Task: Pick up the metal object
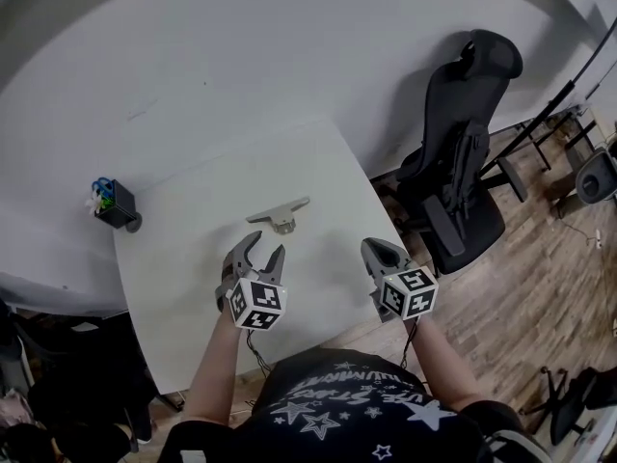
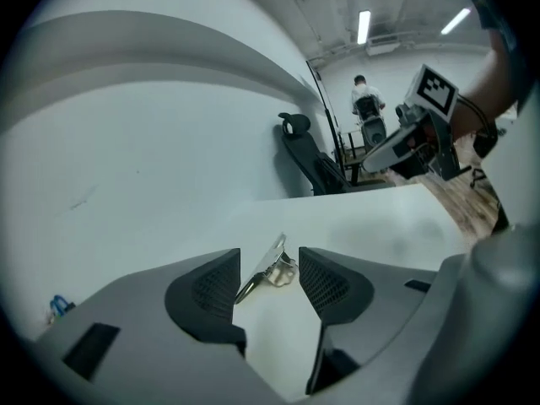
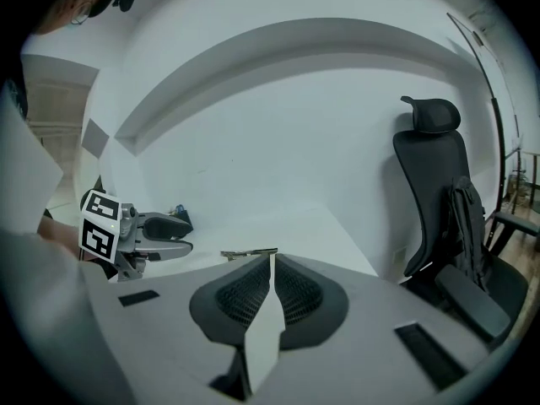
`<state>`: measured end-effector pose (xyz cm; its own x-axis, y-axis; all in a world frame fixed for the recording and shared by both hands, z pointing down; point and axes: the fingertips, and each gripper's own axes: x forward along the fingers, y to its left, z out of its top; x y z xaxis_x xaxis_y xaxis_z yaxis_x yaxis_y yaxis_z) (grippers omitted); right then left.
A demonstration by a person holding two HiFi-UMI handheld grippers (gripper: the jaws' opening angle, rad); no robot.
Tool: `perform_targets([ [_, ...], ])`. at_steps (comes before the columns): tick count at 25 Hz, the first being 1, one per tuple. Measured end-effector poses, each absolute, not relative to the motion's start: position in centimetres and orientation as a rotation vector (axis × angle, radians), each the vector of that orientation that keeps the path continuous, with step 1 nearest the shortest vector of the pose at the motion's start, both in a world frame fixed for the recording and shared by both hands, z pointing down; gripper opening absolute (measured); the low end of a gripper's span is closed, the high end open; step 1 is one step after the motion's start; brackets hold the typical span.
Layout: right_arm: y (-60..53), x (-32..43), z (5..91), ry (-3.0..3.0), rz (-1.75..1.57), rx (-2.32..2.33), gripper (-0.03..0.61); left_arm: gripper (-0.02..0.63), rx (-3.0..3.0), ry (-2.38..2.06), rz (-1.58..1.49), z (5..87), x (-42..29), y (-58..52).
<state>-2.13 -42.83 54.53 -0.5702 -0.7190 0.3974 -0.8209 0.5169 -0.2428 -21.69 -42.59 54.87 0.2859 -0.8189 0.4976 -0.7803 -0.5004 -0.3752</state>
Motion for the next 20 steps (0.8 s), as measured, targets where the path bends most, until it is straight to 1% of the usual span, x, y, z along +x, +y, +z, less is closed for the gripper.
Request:
perform_targets([
  [1,-43.1,-2.0,54.8,-2.504,0.605,1.307,0.049,0.225,-2.440,1.492,-1.070,55.4,-21.4,-43.0],
  [9,-44.9,-2.4,55.8,-2.473,0.637,1.326,0.049,0.225,-2.171,1.244,-1.324,58.3,-20.1,-46.8],
  [20,-46.2,-3.0,57.2,-2.430,0.666,1.336,0.049,0.222,-2.039,1.149,-1.415,62.0,-19.6,-49.7],
])
